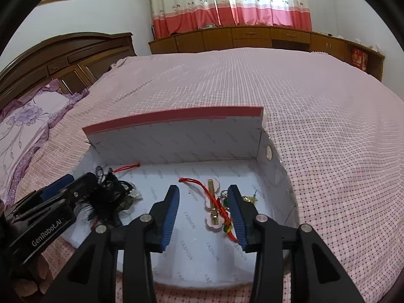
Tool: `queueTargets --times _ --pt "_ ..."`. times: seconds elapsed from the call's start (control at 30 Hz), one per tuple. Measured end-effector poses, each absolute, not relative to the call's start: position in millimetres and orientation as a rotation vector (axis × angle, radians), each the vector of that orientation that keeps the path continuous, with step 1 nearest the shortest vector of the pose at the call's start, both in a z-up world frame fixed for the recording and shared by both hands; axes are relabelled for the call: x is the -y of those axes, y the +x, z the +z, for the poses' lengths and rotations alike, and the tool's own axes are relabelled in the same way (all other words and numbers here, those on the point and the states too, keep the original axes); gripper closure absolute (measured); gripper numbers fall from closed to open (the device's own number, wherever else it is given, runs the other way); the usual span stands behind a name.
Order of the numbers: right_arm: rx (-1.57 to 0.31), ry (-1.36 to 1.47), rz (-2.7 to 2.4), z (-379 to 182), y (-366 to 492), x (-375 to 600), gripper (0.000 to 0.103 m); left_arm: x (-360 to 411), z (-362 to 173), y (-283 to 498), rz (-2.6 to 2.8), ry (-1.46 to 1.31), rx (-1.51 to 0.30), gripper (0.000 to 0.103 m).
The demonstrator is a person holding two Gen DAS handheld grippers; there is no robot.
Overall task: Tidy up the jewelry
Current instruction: 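Open both tools to release the feather clip and earring in the box, then withdraw both tools toward the last gold pendant and green bead earring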
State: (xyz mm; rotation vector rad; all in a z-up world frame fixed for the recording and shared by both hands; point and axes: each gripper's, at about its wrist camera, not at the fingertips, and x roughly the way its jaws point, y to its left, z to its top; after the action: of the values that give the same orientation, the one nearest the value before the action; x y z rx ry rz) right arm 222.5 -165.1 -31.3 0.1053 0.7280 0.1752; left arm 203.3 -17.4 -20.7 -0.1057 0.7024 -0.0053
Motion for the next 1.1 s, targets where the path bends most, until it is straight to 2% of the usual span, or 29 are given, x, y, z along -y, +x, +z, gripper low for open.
queueTargets --times 0.63,1.1 --pt "-0.624 0.104 0.242 20 138 170 0.058 6 24 137 -0.062 -0.115 -0.663 0.058" --pt "-0.562 0.063 0.284 19 64 161 0.057 -1 31 71 -0.075 -0.122 -0.614 0.058"
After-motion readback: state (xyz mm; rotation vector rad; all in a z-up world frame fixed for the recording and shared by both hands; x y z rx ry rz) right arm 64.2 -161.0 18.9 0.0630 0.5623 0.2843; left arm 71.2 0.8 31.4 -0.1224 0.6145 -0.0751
